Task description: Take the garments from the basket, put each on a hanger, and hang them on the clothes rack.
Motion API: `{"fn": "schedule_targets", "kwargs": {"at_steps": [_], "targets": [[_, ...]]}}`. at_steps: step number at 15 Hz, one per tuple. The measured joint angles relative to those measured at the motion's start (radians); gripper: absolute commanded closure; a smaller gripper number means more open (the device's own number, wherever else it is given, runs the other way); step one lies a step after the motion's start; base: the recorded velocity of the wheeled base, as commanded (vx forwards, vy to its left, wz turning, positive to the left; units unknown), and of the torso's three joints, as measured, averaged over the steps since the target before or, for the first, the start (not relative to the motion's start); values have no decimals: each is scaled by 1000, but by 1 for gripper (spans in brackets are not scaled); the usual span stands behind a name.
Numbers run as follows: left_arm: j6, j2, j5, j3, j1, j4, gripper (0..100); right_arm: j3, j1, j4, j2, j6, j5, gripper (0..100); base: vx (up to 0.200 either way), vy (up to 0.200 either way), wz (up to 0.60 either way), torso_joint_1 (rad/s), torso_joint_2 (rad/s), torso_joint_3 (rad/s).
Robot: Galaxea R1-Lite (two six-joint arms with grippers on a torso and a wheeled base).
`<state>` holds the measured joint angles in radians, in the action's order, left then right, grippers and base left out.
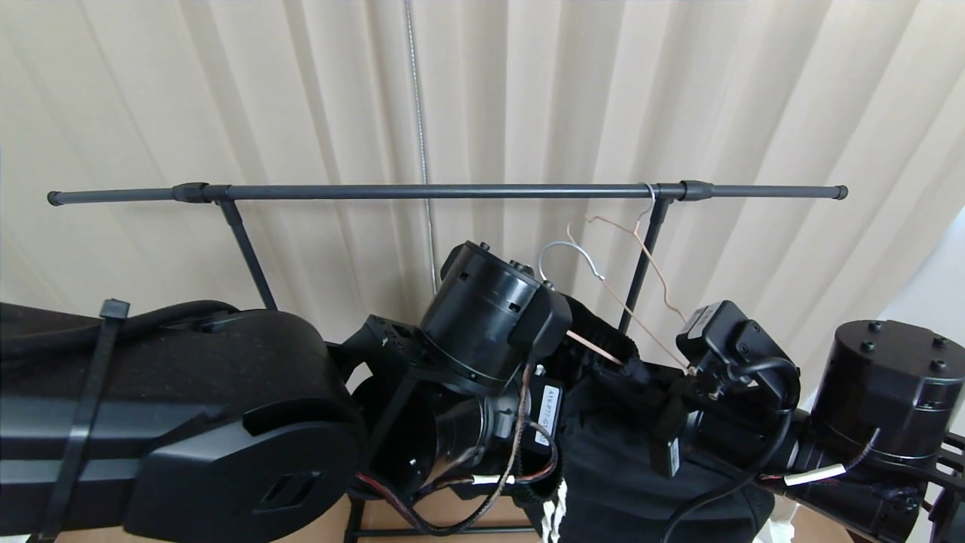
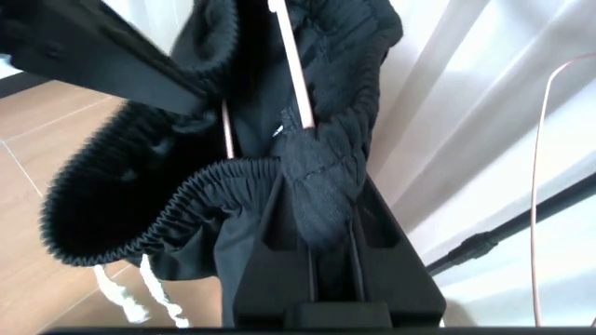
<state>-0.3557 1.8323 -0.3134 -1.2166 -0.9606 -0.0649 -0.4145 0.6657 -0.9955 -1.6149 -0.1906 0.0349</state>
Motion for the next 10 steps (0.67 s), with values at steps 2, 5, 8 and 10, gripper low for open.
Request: {"fn": "schedule_targets", "kwargs": {"at_steps": [2,5,8,10], "targets": [[0,12,-6,-6,-8,6,100,3,8,0,13,0,0,100,0,0,0,0,0,0],[0,29,-44,-8,-10,51,100,9,21,0,30,0,0,100,0,0,0,0,0,0],[0,37,-47,-6,-10,81,100,13,31,0,44,0,0,100,0,0,0,0,0,0],[0,41,-48,-5,-10,108,100,15,39,0,50,-1,0,100,0,0,0,0,0,0]]}}
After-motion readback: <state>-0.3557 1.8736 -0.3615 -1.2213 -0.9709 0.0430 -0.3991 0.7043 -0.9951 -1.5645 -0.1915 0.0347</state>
